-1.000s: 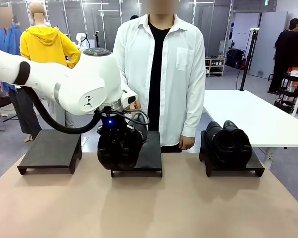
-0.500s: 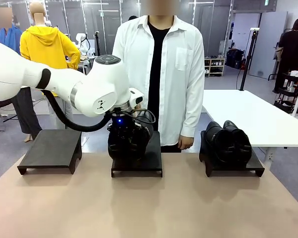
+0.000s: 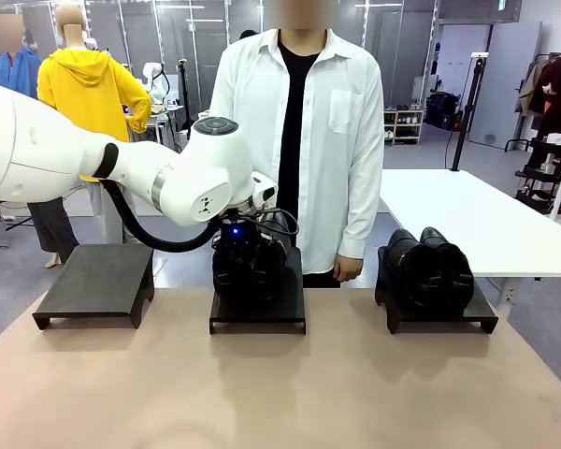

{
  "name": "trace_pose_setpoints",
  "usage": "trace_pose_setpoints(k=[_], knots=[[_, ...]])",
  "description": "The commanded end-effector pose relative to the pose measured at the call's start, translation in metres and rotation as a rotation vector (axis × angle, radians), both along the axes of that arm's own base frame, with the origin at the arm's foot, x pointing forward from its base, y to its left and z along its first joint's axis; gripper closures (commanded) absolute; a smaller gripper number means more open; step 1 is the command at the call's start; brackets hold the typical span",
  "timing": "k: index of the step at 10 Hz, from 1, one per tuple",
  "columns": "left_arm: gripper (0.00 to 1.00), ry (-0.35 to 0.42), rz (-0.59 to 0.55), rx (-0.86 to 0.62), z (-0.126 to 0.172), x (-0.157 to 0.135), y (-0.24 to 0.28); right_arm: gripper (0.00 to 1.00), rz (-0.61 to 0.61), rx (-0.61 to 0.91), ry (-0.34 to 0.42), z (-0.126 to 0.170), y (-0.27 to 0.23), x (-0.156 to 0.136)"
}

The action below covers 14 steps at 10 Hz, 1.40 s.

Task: Place the shoes on the stand as instructed by the person.
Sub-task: Pick up another pair of Shoes and place it on the Shoes Stand indicated by the person.

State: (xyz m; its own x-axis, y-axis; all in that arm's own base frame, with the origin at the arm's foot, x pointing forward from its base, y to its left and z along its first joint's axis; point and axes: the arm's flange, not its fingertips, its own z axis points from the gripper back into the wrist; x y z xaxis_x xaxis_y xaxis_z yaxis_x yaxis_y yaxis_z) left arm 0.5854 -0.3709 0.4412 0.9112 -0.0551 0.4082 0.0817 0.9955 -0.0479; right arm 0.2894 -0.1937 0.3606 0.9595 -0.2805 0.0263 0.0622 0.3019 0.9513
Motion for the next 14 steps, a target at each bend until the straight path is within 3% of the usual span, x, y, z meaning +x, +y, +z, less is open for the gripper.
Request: trace_pose_setpoints(k=[1,7,8,12,14], knots=[[1.0,-0.038,0.026,-0.039,-0.003,0.006,-0.005,0.0,-0.002,-0.014,-0.009,0.0,0.0,-0.002],[1.0,-0.022,0.043,-0.046,-0.025,0.014,-0.002,0.0,-0.002,-0.014,-0.009,0.0,0.0,-0.002],[0.73,-0.019,0.035,-0.053,-0.026,0.014,-0.003,0.0,-0.002,-0.014,-0.009,0.0,0.0,-0.002],[0.02,-0.033,0.021,-0.05,-0.014,0.001,-0.01,0.0,-0.002,-0.014,-0.009,0.0,0.0,-0.002],[0.0,-0.027,0.027,-0.056,-0.01,-0.003,-0.008,0.0,-0.002,-0.014,-0.009,0.0,0.0,-0.002]])
